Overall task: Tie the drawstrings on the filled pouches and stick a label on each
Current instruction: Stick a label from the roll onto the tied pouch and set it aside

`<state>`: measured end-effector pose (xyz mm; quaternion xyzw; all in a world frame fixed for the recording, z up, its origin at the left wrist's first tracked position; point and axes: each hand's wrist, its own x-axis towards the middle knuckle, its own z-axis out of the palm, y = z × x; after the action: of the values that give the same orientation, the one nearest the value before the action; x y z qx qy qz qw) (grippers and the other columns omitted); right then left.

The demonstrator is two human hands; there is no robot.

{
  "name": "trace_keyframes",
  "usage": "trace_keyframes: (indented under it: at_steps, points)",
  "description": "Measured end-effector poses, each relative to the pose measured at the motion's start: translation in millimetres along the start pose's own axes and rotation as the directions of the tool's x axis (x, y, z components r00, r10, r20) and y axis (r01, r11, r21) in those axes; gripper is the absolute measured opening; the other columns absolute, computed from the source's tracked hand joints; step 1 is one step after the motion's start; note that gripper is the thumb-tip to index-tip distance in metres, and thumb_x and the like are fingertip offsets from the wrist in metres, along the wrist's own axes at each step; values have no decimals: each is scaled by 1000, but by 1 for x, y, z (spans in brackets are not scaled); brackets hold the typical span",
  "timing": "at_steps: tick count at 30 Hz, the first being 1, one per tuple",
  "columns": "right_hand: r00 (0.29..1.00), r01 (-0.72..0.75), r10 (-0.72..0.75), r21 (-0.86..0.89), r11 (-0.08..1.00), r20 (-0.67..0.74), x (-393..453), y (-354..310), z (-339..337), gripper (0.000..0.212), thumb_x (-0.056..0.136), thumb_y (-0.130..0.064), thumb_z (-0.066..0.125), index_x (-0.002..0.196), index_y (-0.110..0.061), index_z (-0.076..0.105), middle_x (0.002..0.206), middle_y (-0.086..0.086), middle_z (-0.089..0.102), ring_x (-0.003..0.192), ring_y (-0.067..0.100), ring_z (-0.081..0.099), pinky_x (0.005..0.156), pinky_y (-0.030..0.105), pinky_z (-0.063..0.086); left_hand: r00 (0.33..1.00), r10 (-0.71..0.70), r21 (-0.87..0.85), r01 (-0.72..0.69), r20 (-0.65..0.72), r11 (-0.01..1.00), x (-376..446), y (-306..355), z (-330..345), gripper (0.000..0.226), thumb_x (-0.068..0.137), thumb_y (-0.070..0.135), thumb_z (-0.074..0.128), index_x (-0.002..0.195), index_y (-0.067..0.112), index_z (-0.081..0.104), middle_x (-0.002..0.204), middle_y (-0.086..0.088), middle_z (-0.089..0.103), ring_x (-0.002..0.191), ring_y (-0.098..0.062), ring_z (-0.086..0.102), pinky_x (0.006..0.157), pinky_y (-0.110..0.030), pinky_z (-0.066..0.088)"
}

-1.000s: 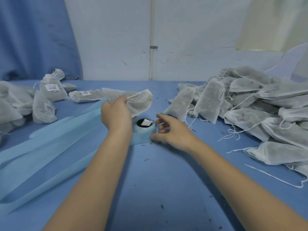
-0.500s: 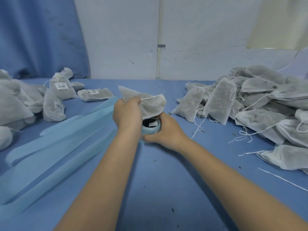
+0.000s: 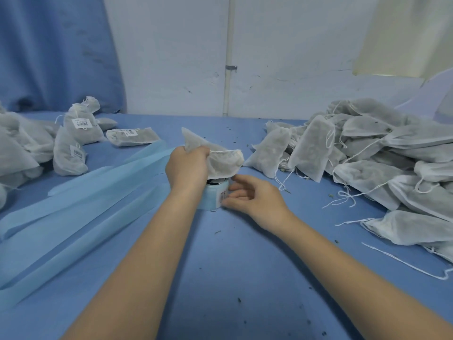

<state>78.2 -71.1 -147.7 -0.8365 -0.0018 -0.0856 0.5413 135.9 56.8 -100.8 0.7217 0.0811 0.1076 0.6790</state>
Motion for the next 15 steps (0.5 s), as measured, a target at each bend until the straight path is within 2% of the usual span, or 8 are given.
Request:
trace_keyframes:
  at_steps: [3,6,8,12,15]
  points:
    - [997,35,-40,-74,997,-59,0,-1,4,36,74,-14,82,108,-14,70,93,1,72,68,-7,59,71,1,42,1000,-6,-3,6,14,1000,0,1,-1,12,82,22,62,86,11,59,77,1,56,80,-24,52,68,-29,37]
    - [988,50,-66,-115,992,-142,3,-2,8,20,75,-16,80,93,-16,73,77,-6,68,63,-10,57,66,1,40,1000,-4,3,4,10,1000,1,0,-1,17,81,22,62,92,9,62,88,-4,61,85,-26,55,70,-29,38]
    - [982,62,-86,-139,988,-170,3,-1,10,16,75,-15,79,90,-13,74,76,-6,69,65,-5,59,67,3,41,1000,8,31,-8,5,999,1,-1,0,18,81,23,62,92,9,61,90,-5,61,89,-28,56,71,-30,40]
    - [974,49,-80,-148,988,-213,1,0,9,10,74,-18,80,82,-17,73,70,-12,64,61,-16,55,65,1,39,999,41,84,-41,-1,996,0,-1,3,17,81,25,60,90,10,60,90,-6,60,96,-31,58,77,-34,43]
    - [967,28,-68,-165,986,-245,-1,-1,8,16,71,-22,83,71,-23,67,63,-17,62,59,-14,54,62,2,39,999,49,102,-48,-13,994,-1,-2,4,18,82,25,59,91,10,59,89,-5,59,94,-30,57,74,-32,40]
